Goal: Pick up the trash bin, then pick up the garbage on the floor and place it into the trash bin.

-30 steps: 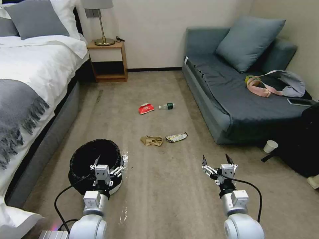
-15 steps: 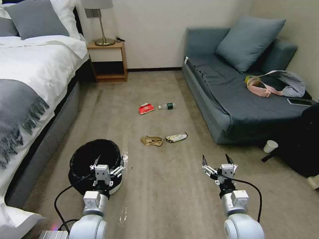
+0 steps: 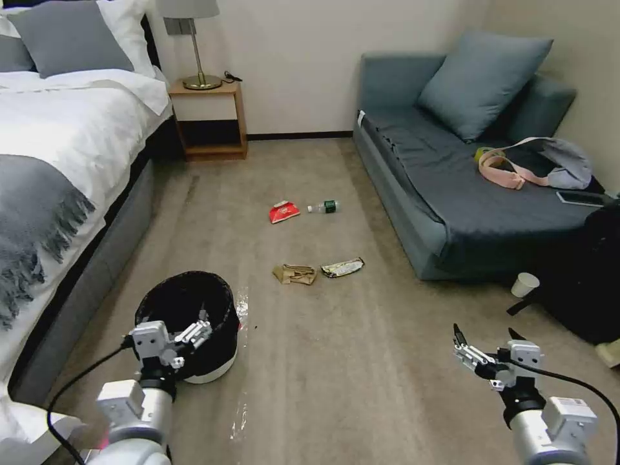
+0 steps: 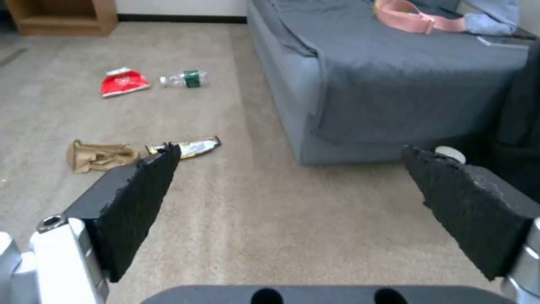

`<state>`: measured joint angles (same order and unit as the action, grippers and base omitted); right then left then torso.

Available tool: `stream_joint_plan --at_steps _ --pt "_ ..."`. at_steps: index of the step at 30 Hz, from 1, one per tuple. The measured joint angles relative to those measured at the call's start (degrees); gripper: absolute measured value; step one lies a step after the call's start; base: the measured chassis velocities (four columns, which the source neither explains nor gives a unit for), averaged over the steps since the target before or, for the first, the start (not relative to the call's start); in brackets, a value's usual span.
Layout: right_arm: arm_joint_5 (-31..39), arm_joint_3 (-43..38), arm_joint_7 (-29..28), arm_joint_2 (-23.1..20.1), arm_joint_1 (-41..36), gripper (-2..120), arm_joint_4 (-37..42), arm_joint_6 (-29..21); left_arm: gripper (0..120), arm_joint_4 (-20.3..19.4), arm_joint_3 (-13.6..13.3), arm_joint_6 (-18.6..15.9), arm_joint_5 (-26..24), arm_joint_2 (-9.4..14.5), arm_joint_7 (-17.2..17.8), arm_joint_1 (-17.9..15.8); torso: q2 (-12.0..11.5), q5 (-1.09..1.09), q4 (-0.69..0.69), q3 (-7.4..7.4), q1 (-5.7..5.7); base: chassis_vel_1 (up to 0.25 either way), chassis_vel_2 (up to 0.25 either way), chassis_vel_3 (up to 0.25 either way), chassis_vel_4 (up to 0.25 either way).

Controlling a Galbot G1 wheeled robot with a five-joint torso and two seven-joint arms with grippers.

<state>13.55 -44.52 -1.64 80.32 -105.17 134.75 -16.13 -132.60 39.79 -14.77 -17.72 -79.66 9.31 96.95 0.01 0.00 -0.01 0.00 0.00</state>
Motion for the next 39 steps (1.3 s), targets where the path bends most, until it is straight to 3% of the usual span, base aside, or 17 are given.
stream_joint_plan --at_steps 1,5,9,11,15,16,20,26,29,35,39 --pt "0.00 0.00 0.00 0.00 0.00 100 0.00 0.00 100 0.00 0.00 0.00 0.00 0.00 0.00 0.00 0.00 0.00 0.00 0.00 0.00 0.000 0.000 0.000 0.000" --pt "-0.14 0.47 0.20 -0.49 0.35 100 -0.69 0.66 100 1.02 4.65 -5.97 -6.29 4.20 1.77 -2.58 0.00 -0.01 0.00 0.00 0.00 0.000 0.000 0.000 0.000" --pt "-0.26 1.13 0.41 -0.76 0.73 100 -1.02 1.02 100 1.58 7.66 -10.02 -9.67 7.02 2.70 -3.91 0.00 -0.01 0.01 0.00 0.00 0.000 0.000 0.000 0.000" --pt "-0.32 1.28 0.51 -0.85 0.79 100 -1.09 1.11 100 1.58 8.24 -11.46 -10.67 7.72 3.01 -4.23 0.00 -0.01 -0.01 0.00 0.00 0.000 0.000 0.000 0.000" --pt "-0.55 1.36 0.82 -1.02 0.62 100 -1.27 1.94 100 2.32 9.71 -18.80 -16.58 11.43 5.52 -6.77 0.00 -0.01 0.01 0.00 0.00 0.000 0.000 0.000 0.000" --pt "-0.55 1.36 0.82 -1.02 0.62 100 -1.27 1.94 100 2.32 9.71 -18.80 -16.58 11.43 5.52 -6.77 0.00 -0.01 0.01 0.00 0.00 0.000 0.000 0.000 0.000" --pt "-0.59 1.34 1.00 -1.07 0.49 100 -1.55 2.61 100 6.02 9.14 -23.29 -25.42 15.07 10.35 -10.97 0.00 -0.01 0.01 0.00 0.00 0.000 0.000 0.000 0.000" --pt "-0.71 1.55 1.08 -1.08 0.41 100 -1.86 3.02 100 11.07 8.30 -25.53 -30.32 17.77 13.24 -15.09 0.00 -0.01 0.00 0.00 0.00 0.000 0.000 0.000 0.000" --pt "-0.86 1.53 1.09 -1.10 0.48 100 -2.41 3.21 100 14.45 7.32 -27.41 -32.82 19.09 14.86 -19.26 0.00 0.00 0.01 0.00 0.00 0.000 0.000 0.000 0.000" --pt "-0.92 1.53 1.06 -0.99 1.04 100 -3.25 3.22 100 18.62 4.96 -27.76 -36.73 20.47 17.54 -24.88 -0.01 0.00 0.01 0.01 0.00 0.000 0.000 0.000 0.000" --pt "-1.05 1.29 0.94 -0.92 1.26 100 -4.04 3.18 100 23.36 2.34 -27.74 -43.24 22.62 22.87 -30.26 -0.01 0.00 0.01 0.01 0.00 0.000 0.000 0.000 0.000"
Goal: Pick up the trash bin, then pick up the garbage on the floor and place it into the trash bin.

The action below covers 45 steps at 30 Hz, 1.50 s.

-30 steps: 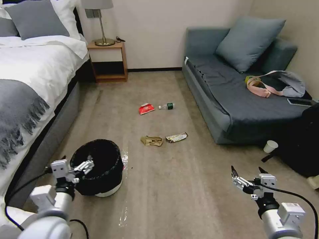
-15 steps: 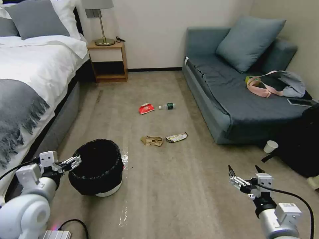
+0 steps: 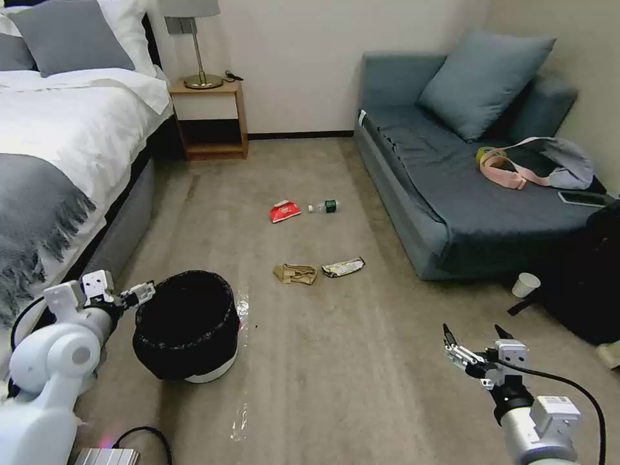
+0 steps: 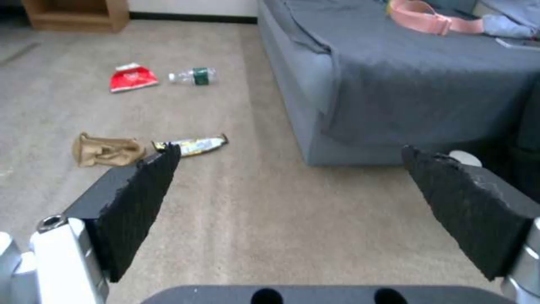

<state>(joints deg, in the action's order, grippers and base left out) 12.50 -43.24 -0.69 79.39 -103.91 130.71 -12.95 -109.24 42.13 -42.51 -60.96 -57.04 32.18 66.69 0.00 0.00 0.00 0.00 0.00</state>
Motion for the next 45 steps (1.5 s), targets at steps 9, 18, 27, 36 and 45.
stream_joint_plan --at_steps 9,18,27,36,45 --pt "-0.20 -0.15 -0.51 0.52 0.37 100 -1.54 -0.18 100 8.66 -6.09 0.12 -6.93 2.04 5.98 -4.60 0.00 -0.01 0.00 0.00 0.00 0.000 0.000 0.000 0.000" --pt "-0.60 -0.02 -0.72 1.15 0.67 100 -2.55 -0.22 100 13.79 -10.43 0.25 -12.33 3.27 9.80 -7.27 0.00 0.00 0.00 0.00 0.00 0.000 0.000 0.000 0.000" --pt "-0.80 -0.14 -1.36 1.70 0.68 100 -2.65 -0.20 97 16.34 -13.54 0.33 -17.05 2.87 14.48 -9.94 0.00 0.00 0.00 0.00 0.00 0.000 0.000 0.000 0.000" --pt "-0.98 -0.36 -1.89 2.05 0.61 100 -2.65 -0.16 65 17.53 -13.81 0.36 -17.78 1.71 15.21 -10.22 0.00 0.00 0.00 0.00 0.00 0.000 0.000 0.000 0.000" --pt "-1.25 -0.30 -2.08 2.23 0.74 100 -2.65 -0.16 32 17.78 -12.85 0.38 -16.92 1.86 13.77 -8.80 0.00 0.00 0.00 0.00 0.00 0.000 0.000 0.000 0.000"
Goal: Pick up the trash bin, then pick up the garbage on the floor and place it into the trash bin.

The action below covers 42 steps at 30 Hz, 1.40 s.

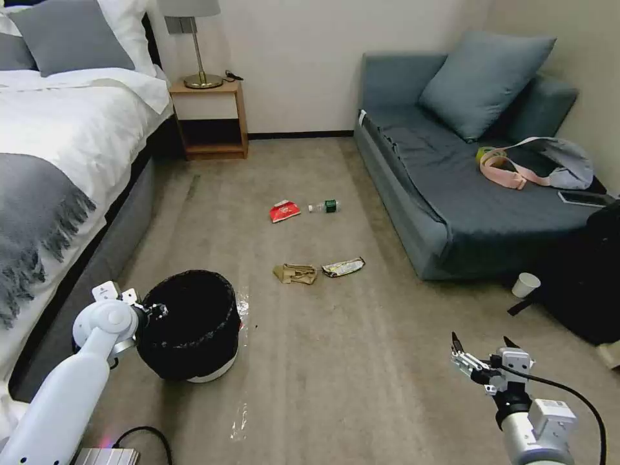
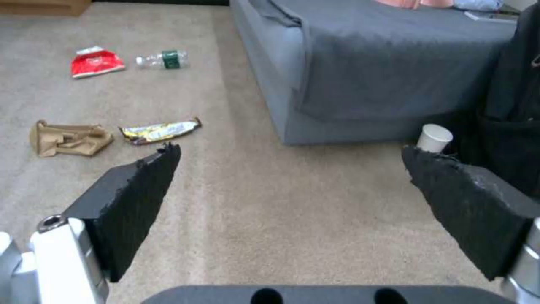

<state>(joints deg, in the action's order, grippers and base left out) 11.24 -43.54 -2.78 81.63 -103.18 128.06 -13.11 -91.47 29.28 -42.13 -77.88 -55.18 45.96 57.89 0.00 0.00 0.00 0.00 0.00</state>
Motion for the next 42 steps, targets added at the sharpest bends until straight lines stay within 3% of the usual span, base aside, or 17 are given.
stream_joint_plan --at_steps 9,22,32,36,42 --pt "-0.09 0.21 -0.01 0.22 0.12 100 0.04 0.00 3 -0.43 1.68 0.03 0.78 -0.08 -2.02 1.94 0.00 0.01 -0.01 0.00 0.00 0.000 0.000 0.000 0.000" --pt "-0.03 0.11 -0.01 0.04 0.03 100 0.65 0.30 2 -2.42 4.58 0.01 2.62 -0.87 -5.32 5.29 0.00 -0.02 0.01 0.00 0.00 0.000 0.000 0.000 0.000" --pt "0.07 0.29 0.16 -0.53 0.30 100 1.07 0.53 2 -7.18 9.86 -0.03 5.27 -1.57 -12.43 10.69 0.00 0.00 0.00 0.00 0.00 0.000 0.000 0.000 0.000" --pt "0.27 0.33 0.25 -1.04 0.36 100 1.57 0.55 2 -9.42 13.31 -0.03 6.16 -2.49 -15.75 13.92 0.00 0.00 0.00 0.00 0.00 0.000 0.000 0.000 0.000" --pt "0.30 0.33 1.03 -1.72 0.16 100 2.40 0.47 2 -13.72 16.31 -0.03 6.71 -3.95 -18.25 18.05 0.00 0.00 0.00 0.00 0.00 0.000 0.000 0.000 0.000"
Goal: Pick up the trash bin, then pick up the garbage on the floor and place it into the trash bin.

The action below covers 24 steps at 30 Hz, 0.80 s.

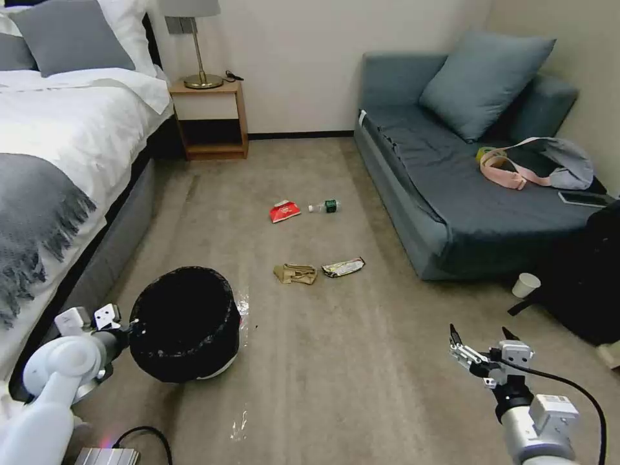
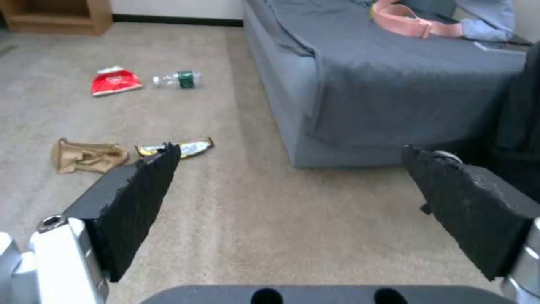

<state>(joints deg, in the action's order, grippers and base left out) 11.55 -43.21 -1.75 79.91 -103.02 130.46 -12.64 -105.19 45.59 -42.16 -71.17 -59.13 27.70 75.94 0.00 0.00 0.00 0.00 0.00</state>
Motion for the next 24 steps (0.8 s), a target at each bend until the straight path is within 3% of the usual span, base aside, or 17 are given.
stream_joint_plan --at_steps 7,12,24 --pt "-1.12 0.04 3.43 -1.32 -0.16 100 1.81 -0.52 2 -6.44 2.52 0.00 0.36 -2.51 -0.91 5.36 0.00 0.01 0.00 0.00 0.00 0.000 0.000 0.000 0.000" --pt "-1.25 0.27 4.80 -2.10 -0.28 100 2.32 -0.95 2 -9.49 3.31 0.00 0.33 -3.83 -0.94 7.42 0.00 0.00 0.00 0.00 0.00 0.000 0.000 0.000 0.000" --pt "-0.72 0.71 6.65 -3.39 -0.60 100 3.32 -2.14 2 -12.46 3.87 0.02 0.02 -5.25 -0.77 8.72 0.00 0.00 0.00 0.00 0.00 0.000 0.000 0.000 0.000"
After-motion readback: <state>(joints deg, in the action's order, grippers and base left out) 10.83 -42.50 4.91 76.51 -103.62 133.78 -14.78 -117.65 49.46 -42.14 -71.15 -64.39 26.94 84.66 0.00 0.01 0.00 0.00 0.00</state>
